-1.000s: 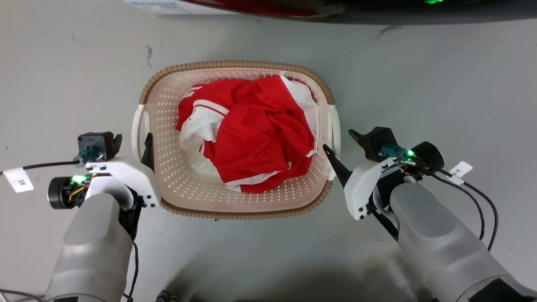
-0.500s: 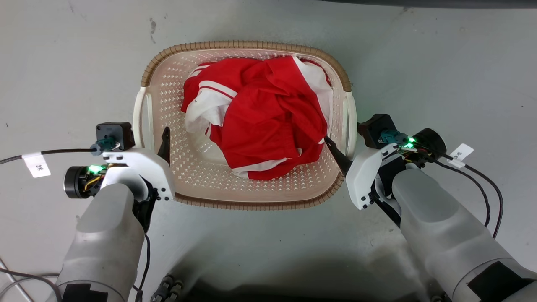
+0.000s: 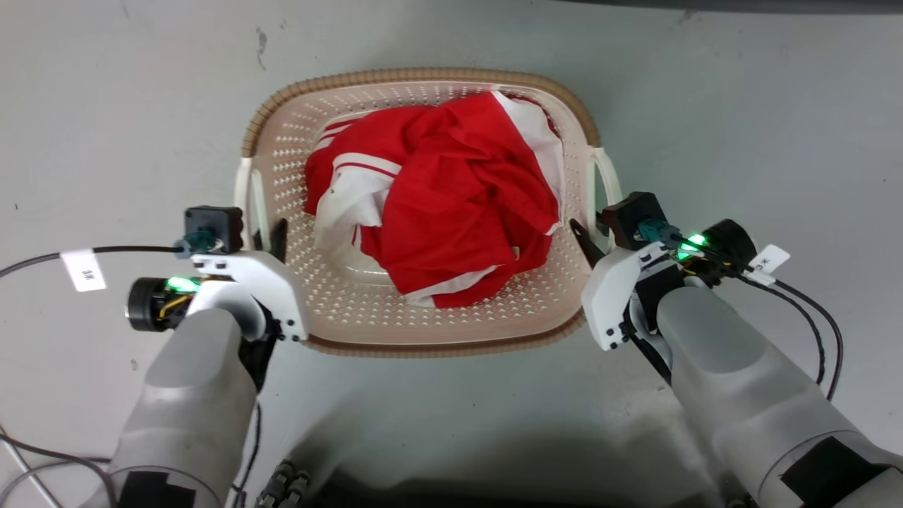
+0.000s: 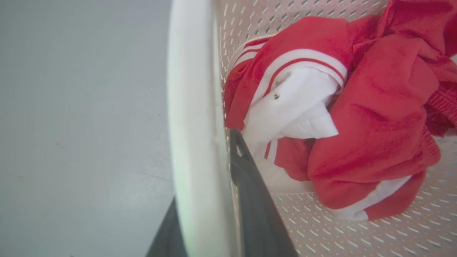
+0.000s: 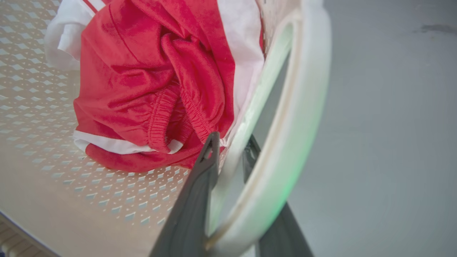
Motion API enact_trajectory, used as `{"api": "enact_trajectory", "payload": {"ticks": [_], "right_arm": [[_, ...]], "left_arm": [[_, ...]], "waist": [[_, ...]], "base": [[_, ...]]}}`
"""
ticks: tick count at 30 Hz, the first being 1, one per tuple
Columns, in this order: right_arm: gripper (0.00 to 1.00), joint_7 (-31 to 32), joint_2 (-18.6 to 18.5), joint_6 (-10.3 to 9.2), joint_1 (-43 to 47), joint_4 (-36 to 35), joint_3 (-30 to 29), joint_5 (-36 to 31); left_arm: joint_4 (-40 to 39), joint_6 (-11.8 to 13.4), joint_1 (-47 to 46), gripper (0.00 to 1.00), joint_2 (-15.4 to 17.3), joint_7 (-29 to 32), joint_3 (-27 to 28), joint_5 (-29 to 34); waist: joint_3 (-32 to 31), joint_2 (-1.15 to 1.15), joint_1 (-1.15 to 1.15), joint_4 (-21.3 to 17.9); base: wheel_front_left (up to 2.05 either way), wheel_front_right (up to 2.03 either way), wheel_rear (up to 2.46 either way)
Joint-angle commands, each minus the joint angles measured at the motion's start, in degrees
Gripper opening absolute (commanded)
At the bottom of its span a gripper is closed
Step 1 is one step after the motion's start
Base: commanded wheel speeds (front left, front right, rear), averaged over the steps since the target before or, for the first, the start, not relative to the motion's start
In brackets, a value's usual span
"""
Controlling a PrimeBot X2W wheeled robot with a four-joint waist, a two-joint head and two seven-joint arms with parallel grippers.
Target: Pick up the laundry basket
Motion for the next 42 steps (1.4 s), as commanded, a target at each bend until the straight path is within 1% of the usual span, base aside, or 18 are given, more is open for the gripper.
{"api": "enact_trajectory", "payload": {"ticks": [1,6,10,17,18,21,28,34,42], "right_arm": [[0.0,0.07,-0.91,0.02,-0.14,0.63,0.62,0.06],[0.0,0.72,-0.51,0.12,1.38,1.08,1.89,0.92],[0.0,1.59,-0.58,0.12,2.9,1.22,3.18,2.04],[0.0,4.15,-0.52,0.12,6.49,0.44,5.8,5.49],[0.0,5.22,-0.51,0.12,7.84,0.28,6.67,6.62],[0.0,6.74,-0.5,0.12,9.75,0.38,7.87,8.32],[0.0,10.22,-0.64,0.12,13.58,0.91,10.24,12.02],[0.0,13.04,-1.13,0.11,16.49,0.54,12.51,15.0],[0.0,16.41,-3.54,0.07,20.21,-0.66,16.19,19.45]], "left_arm": [[-0.01,0.1,-0.58,0.0,-0.12,-0.18,-0.4,-0.07],[0.75,0.11,0.89,0.0,-0.37,-0.19,-1.94,-1.4],[1.21,0.11,2.32,0.0,-0.7,-0.19,-3.53,-2.82],[1.86,0.1,6.03,0.0,-1.05,0.99,-6.67,-6.46],[1.93,0.1,7.27,0.0,-1.21,1.54,-7.48,-7.63],[2.01,0.1,9.17,0.0,-1.49,2.59,-8.8,-9.26],[1.25,0.09,13.47,0.0,-1.39,6.73,-13.68,-12.35],[0.2,0.09,15.82,0.0,-0.6,10.24,-17.77,-15.12],[-1.5,0.08,18.96,0.0,-0.15,16.97,-23.77,-19.66]], "waist": [[-0.56,0.0,0.0,0.08],[-3.32,0.0,0.0,0.09],[-6.68,0.0,0.0,-0.27],[-14.46,0.0,0.0,-1.62],[-16.77,0.0,0.0,-2.04],[-20.27,0.0,0.0,-2.64],[-27.77,0.0,0.0,-3.83],[-33.97,0.0,0.0,-4.67],[-42.43,0.0,0.0,-4.85]], "base": [[0.0,0.0,0.0],[0.0,0.0,0.0],[0.0,0.0,0.0],[0.0,0.0,0.0],[0.0,0.0,0.0],[0.0,0.0,0.0],[0.0,0.0,0.0],[0.0,0.0,0.0],[0.0,0.0,0.0]]}}
